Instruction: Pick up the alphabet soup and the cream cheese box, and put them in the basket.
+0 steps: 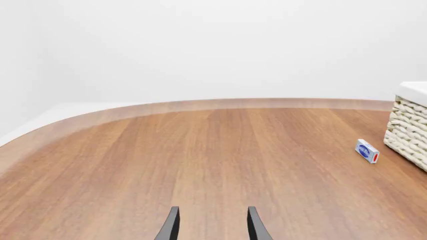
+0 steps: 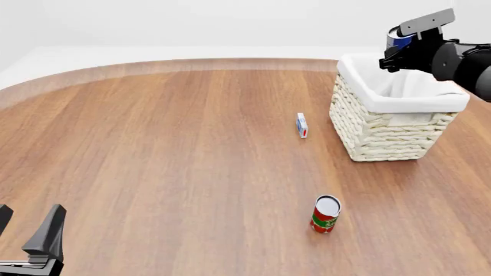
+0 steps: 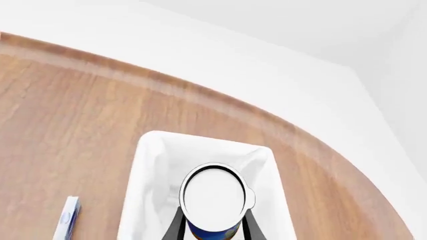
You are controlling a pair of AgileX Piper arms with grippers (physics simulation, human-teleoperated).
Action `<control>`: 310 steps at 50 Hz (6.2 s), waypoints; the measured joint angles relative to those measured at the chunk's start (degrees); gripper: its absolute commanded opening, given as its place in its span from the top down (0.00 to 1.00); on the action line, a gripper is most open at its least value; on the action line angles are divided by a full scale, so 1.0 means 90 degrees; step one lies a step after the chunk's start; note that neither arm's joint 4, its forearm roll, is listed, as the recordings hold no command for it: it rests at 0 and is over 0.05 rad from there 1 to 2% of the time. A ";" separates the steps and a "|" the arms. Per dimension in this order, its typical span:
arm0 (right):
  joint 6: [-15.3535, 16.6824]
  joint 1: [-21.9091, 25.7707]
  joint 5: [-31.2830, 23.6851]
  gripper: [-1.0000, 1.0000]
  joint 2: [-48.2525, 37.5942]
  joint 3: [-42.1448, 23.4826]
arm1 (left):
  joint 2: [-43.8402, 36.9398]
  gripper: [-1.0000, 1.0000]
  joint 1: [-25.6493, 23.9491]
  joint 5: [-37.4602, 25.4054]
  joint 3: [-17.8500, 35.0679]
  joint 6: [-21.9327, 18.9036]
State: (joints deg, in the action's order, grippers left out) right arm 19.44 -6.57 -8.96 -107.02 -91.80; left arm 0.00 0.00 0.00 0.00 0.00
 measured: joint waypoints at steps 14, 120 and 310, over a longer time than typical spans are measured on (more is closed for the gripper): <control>0.0081 -0.0059 -0.0081 1.00 -0.0358 -0.0087 | 0.0000 0.00 0.0000 0.0000 0.0000 0.0000; -0.0448 -0.0131 0.0139 0.00 0.0326 0.0713 | 0.0000 0.00 0.0000 0.0000 0.0000 0.0000; -0.1416 0.2497 0.2625 0.00 0.2056 0.4392 | 0.0000 0.00 0.0000 0.0000 0.0000 0.0000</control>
State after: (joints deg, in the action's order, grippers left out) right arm 6.70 15.90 14.66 -88.52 -52.28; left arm 0.00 0.00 0.00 0.00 0.00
